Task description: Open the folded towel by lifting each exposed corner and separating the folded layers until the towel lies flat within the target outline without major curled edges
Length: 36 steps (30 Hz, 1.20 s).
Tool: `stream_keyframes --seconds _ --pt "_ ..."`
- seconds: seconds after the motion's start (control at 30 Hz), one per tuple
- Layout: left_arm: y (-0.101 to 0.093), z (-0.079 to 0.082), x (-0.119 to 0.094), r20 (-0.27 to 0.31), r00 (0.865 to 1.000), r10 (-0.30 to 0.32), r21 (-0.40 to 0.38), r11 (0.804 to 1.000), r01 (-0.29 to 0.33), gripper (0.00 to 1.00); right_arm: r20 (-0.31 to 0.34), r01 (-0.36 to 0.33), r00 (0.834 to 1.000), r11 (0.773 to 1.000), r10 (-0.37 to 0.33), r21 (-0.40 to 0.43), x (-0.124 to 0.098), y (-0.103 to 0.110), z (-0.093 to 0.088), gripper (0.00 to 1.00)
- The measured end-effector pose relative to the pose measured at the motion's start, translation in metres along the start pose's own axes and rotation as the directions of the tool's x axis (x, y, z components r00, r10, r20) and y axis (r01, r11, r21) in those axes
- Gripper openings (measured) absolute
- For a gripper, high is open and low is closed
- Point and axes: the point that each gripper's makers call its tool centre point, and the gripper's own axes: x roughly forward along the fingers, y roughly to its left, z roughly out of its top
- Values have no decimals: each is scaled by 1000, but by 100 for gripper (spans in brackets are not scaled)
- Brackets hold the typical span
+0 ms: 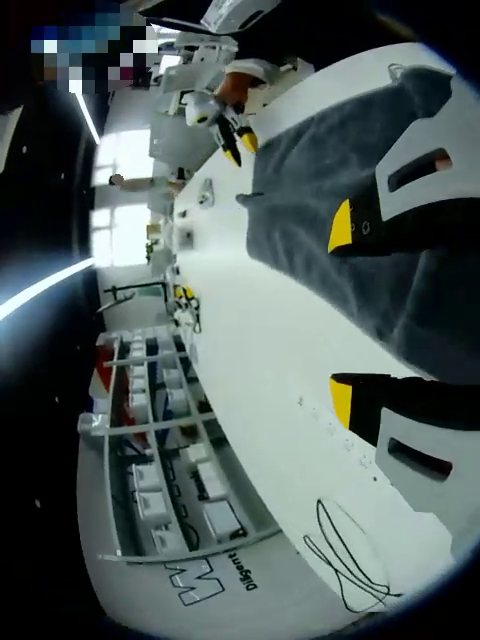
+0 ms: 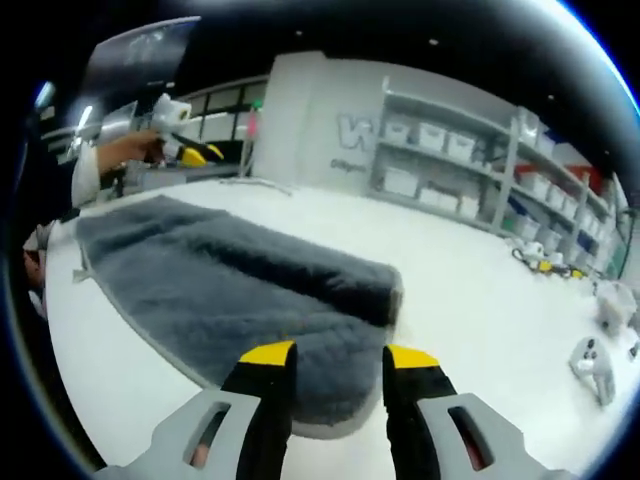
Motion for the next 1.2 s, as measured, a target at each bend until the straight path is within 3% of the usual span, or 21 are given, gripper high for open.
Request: stream_keyframes --seconds 0.27,0.7,0.83,1.2 --pt "-7 19 26 18 999 -31 14 999 31 44 -6 9 1000 1000 -9 11 0 2 -2 32" --pt "-25 37 80 -14 997 -79 76 994 80 39 -8 19 1000 998 -19 63 3 -4 -13 32" --pt "-30 38 97 -33 996 -83 123 989 86 39 -15 21 1000 998 -21 57 5 -5 -13 32" --pt "-52 51 139 -35 990 -136 151 979 140 36 -33 -8 999 1000 9 25 12 2 -18 31"
